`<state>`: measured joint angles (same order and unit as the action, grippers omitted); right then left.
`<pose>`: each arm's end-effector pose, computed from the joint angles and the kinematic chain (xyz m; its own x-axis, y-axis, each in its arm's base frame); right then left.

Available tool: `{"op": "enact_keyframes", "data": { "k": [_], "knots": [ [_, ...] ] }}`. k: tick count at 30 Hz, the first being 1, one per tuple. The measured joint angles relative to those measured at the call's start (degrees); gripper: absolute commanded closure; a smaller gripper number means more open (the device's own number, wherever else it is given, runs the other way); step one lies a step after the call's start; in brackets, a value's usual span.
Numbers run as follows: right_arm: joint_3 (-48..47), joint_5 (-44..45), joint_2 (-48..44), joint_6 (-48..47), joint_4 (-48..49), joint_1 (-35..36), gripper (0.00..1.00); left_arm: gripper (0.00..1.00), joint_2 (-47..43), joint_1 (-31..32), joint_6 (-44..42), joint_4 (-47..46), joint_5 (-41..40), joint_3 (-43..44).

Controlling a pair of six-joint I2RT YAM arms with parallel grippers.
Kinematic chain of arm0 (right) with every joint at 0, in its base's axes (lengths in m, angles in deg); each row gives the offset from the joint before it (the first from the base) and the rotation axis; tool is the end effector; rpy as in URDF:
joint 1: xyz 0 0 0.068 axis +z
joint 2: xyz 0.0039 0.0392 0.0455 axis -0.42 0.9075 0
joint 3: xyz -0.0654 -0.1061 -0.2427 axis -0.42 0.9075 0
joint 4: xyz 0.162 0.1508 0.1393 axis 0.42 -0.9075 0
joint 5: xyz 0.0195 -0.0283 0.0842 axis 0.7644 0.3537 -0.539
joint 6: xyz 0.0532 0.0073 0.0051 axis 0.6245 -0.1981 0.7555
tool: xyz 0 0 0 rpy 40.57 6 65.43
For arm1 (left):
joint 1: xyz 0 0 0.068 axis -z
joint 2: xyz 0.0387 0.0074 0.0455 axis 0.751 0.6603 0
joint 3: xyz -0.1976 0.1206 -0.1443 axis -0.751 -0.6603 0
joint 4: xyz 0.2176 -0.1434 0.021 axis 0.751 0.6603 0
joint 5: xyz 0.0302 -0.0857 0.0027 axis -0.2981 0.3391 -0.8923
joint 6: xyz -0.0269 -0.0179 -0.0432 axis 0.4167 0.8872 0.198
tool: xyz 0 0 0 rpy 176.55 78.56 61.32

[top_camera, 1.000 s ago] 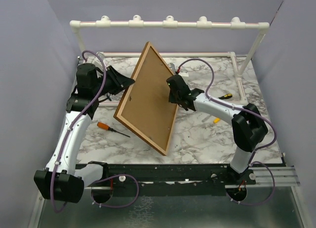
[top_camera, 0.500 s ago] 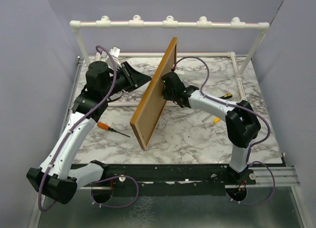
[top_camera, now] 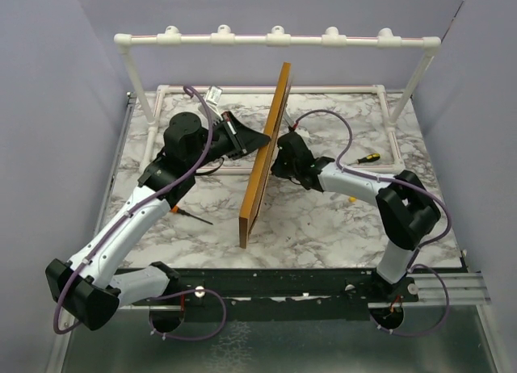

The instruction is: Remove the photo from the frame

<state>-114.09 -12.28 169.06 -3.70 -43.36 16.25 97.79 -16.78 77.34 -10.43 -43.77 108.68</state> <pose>0.3017 0.2518 0.2080 -0.7023 0.2572 -0.6638 -0.0355 0.9187 0.3934 0.2116 -0.1461 0.4098 -0.6726 -0.4545 -0.5840 0.4186 0.4171 -0.8067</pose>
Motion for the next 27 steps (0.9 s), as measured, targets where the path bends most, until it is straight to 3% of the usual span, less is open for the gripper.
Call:
{"op": "enact_keyframes", "data": {
  "k": [15,27],
  "knots": [
    [10.49,-8.83,-6.62,0.42,11.45,-3.13,1.0,1.0,1.95,2.25,1.2,-7.74,-0.42,-2.29],
    [6.49,-11.06,-7.06,-1.38,9.05,-3.43,0.99,1.0,5.4,6.05,2.93,-13.14,-0.52,-2.64]
  ]
}}
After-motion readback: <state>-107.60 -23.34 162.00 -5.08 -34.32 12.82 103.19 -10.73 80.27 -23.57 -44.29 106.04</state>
